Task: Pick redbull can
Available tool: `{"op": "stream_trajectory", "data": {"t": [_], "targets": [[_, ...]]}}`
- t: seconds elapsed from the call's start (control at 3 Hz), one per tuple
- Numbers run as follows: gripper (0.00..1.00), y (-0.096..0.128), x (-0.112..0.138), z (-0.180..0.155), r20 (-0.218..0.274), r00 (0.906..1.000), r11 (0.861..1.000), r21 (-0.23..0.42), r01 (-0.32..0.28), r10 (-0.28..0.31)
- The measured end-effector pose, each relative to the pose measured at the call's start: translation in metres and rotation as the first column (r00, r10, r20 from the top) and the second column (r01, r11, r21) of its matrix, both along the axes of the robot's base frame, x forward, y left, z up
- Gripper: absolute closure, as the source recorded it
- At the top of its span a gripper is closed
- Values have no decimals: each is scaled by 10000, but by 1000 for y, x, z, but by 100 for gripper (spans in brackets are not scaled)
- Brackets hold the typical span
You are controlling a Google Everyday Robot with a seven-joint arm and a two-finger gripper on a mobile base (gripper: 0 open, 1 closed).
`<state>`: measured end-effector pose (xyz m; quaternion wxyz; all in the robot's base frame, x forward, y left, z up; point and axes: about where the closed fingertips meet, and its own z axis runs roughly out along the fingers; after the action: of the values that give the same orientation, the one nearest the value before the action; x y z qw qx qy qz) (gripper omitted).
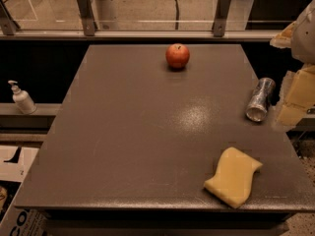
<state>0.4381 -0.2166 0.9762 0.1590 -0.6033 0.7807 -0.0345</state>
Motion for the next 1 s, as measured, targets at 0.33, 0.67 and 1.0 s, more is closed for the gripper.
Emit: {"op": "stream_trajectory", "data": {"t": [0.33,0.67,1.0], "targets": [[0,0,0,0,2,10000,10000,0,0,0],[0,2,3,-4,225,9997,9996,260,-102,96],[0,3,10,-17,547,9983,9964,820,-236,192]]}}
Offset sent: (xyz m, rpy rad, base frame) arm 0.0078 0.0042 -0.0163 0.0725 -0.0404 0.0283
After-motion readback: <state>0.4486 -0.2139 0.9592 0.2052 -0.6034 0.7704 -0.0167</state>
